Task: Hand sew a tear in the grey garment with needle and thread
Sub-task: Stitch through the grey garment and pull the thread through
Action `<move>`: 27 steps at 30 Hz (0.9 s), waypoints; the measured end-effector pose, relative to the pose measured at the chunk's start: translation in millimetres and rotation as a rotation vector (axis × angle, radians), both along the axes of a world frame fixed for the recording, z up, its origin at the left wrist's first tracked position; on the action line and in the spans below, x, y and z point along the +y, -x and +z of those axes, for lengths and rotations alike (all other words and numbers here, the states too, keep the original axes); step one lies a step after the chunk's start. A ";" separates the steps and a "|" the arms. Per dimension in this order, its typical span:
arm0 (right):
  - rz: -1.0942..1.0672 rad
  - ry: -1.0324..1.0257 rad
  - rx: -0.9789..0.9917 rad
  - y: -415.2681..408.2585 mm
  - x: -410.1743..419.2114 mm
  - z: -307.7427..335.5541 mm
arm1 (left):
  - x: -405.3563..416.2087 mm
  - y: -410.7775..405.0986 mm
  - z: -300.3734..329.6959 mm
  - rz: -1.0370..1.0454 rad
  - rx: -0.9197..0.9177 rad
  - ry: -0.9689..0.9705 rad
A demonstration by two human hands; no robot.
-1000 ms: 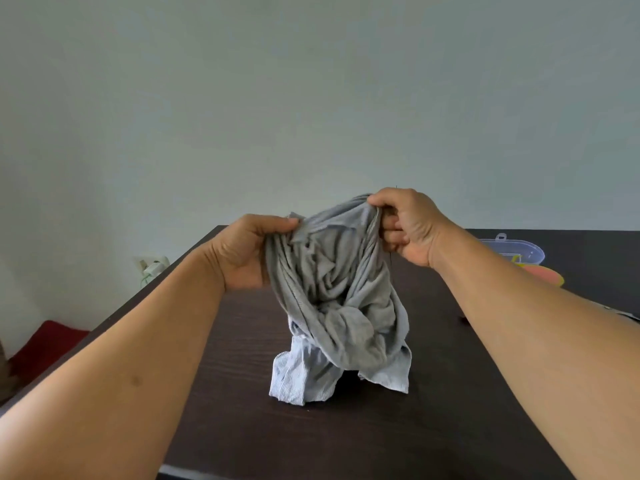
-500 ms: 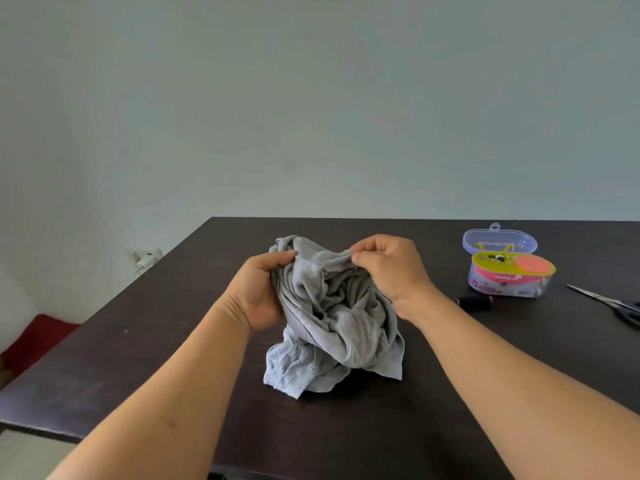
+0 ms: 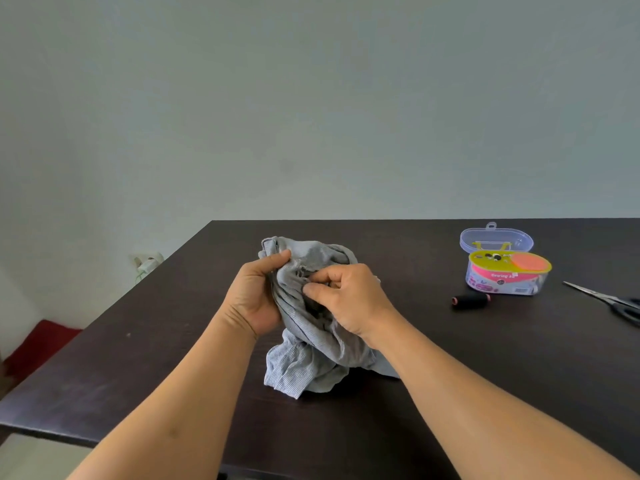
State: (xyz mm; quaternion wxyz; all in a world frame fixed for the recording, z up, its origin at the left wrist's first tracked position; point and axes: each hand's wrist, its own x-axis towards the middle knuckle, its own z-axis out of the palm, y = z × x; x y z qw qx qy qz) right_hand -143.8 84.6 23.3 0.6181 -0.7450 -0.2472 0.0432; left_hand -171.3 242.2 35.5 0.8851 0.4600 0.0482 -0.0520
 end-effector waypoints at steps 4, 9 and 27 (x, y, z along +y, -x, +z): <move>-0.070 -0.067 -0.034 -6.4 -5.9 1.5 | 2.0 3.8 -0.9 -0.007 -0.032 0.029; -0.057 0.117 -0.168 -5.1 4.9 1.2 | -1.3 7.7 -1.0 -0.012 -0.046 0.040; -0.035 0.058 0.033 -7.3 -0.7 8.8 | 5.1 24.5 -12.1 0.016 0.038 0.063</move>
